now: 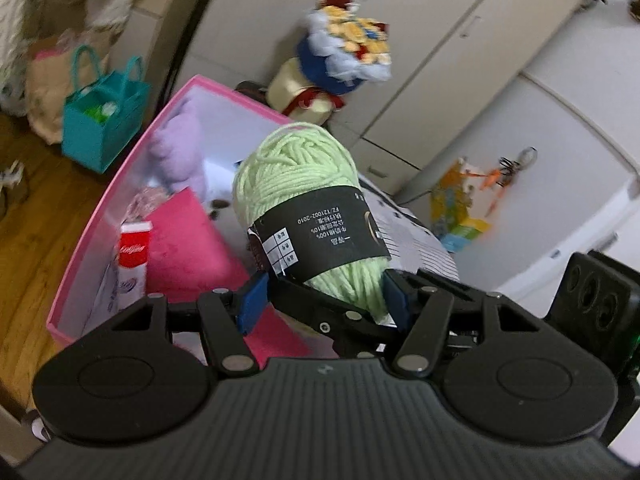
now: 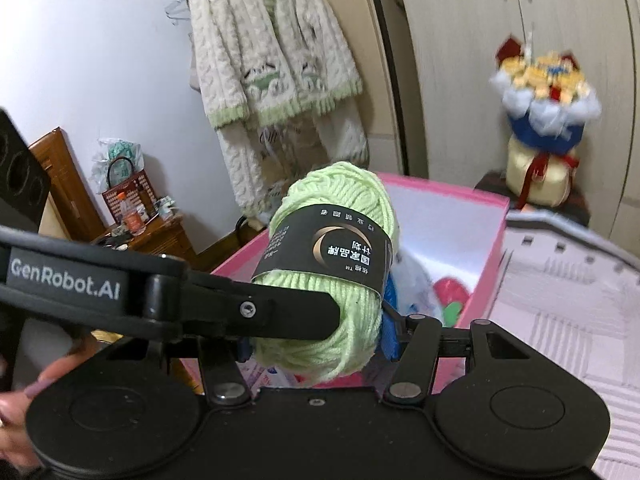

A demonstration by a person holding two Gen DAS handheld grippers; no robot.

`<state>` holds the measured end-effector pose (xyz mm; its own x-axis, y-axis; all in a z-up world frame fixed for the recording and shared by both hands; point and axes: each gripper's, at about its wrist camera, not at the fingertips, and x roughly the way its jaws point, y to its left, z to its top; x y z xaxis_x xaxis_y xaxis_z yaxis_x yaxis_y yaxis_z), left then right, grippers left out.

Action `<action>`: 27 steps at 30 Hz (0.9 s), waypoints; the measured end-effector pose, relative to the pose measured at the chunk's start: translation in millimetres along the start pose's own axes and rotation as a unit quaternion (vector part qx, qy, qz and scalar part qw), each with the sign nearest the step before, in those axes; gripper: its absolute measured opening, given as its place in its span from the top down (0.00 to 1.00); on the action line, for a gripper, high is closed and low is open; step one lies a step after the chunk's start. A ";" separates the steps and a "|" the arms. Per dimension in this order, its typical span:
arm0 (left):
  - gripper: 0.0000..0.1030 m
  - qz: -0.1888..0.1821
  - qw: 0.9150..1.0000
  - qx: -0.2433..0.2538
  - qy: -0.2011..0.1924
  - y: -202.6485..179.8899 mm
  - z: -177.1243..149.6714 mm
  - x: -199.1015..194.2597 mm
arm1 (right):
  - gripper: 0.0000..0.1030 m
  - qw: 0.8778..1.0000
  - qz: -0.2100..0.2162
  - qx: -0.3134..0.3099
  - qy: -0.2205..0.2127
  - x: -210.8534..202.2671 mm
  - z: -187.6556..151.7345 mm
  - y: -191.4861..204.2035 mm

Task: Organize soft objects
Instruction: 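Lower the yarn ball into the box and open the left tool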

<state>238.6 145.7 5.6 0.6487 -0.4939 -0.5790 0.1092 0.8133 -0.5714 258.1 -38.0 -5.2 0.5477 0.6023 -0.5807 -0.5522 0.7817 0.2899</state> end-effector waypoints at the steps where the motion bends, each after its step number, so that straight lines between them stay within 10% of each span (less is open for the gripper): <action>1: 0.42 0.002 1.000 -0.007 0.003 3.2 -0.9 2.2 | 0.40 1.000 0.004 0.003 0.006 3.5 -1.7 0.5; 15: 0.41 0.069 0.997 -0.009 -0.015 13.6 -5.0 18.9 | 0.30 0.993 0.019 -0.075 0.088 42.9 1.7 -1.3; 27: 0.39 0.065 0.996 0.013 -0.052 0.9 -13.3 14.8 | 0.19 0.984 -0.068 -0.161 0.026 5.7 -13.9 7.2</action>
<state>238.3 135.0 -11.2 0.7333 -0.3495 -0.5831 0.0373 0.8771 -0.4789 248.5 -31.3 -17.0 0.6018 0.4810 -0.6375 -0.6516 0.7573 -0.0438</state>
